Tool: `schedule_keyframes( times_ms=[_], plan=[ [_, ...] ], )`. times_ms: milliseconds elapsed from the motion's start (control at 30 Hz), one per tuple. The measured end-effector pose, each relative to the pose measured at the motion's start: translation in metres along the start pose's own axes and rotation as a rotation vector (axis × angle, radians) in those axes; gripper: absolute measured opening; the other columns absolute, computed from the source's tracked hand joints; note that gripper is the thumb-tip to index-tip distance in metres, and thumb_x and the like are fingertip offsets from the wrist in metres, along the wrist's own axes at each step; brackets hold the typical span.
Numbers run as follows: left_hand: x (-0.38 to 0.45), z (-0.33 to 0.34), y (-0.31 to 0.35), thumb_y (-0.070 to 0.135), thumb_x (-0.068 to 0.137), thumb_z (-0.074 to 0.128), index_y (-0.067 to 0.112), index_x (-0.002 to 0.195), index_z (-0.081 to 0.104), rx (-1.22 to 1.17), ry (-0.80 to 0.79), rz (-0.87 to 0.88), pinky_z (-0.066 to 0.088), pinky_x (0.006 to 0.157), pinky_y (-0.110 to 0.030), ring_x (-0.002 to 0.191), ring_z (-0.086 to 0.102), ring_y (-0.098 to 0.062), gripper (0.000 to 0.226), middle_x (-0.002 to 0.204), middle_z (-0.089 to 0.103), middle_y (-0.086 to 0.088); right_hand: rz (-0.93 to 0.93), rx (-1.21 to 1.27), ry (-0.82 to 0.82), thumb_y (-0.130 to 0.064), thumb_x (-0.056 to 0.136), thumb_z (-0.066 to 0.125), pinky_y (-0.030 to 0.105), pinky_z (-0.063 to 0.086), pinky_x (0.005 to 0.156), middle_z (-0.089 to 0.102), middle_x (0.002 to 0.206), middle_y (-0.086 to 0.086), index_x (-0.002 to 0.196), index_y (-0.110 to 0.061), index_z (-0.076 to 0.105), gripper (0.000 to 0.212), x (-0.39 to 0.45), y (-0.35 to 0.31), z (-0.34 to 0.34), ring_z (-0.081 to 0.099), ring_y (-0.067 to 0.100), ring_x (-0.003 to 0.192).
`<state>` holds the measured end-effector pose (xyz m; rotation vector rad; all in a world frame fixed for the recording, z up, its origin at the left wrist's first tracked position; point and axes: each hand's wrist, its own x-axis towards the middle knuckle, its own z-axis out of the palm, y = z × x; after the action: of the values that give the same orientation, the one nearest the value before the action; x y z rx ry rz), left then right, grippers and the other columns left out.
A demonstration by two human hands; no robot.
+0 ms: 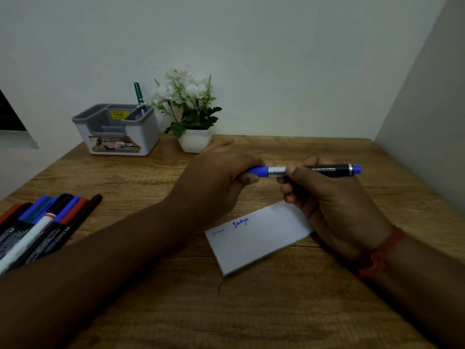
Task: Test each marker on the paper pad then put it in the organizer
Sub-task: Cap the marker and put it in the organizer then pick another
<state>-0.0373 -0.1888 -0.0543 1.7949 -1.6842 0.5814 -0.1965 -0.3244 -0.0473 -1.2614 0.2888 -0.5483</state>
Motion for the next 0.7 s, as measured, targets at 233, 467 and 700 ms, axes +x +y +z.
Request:
schedule_keyframes(
  times_ms=[233, 467, 700],
  plan=[
    [-0.001, -0.004, 0.002, 0.022, 0.095, 0.054, 0.015, 0.094, 0.070, -0.086, -0.039, -0.020, 0.022, 0.118, -0.023, 0.084, 0.059, -0.011, 0.017, 0.080, 0.060, 0.016, -0.007, 0.011, 0.000, -0.006, 0.087, 0.065, 0.025, 0.055, 0.057, 0.068, 0.074, 0.013, 0.093, -0.001, 0.061, 0.009, 0.000, -0.003, 0.004, 0.065, 0.016, 0.063],
    [0.008, -0.021, 0.002, 0.046, 0.095, 0.045, 0.025, 0.126, 0.061, -0.073, -0.167, -0.138, 0.028, 0.110, -0.028, 0.120, 0.042, -0.002, 0.040, 0.122, 0.062, 0.008, -0.087, -0.069, 0.038, -0.026, 0.097, 0.057, 0.026, 0.057, 0.062, 0.075, 0.090, 0.009, 0.099, -0.006, 0.067, 0.022, 0.004, -0.009, 0.013, 0.072, 0.017, 0.081],
    [-0.023, -0.078, -0.063, 0.071, 0.091, 0.022, 0.026, 0.156, 0.019, 0.444, -0.159, -0.301, 0.006, 0.117, -0.065, 0.152, -0.005, -0.030, 0.079, 0.165, 0.013, -0.001, -0.010, -0.128, -0.105, -0.030, 0.104, 0.046, 0.051, 0.062, 0.075, 0.060, 0.112, 0.025, 0.112, -0.011, 0.048, 0.021, 0.026, -0.022, 0.061, 0.073, 0.035, 0.094]
  ],
)
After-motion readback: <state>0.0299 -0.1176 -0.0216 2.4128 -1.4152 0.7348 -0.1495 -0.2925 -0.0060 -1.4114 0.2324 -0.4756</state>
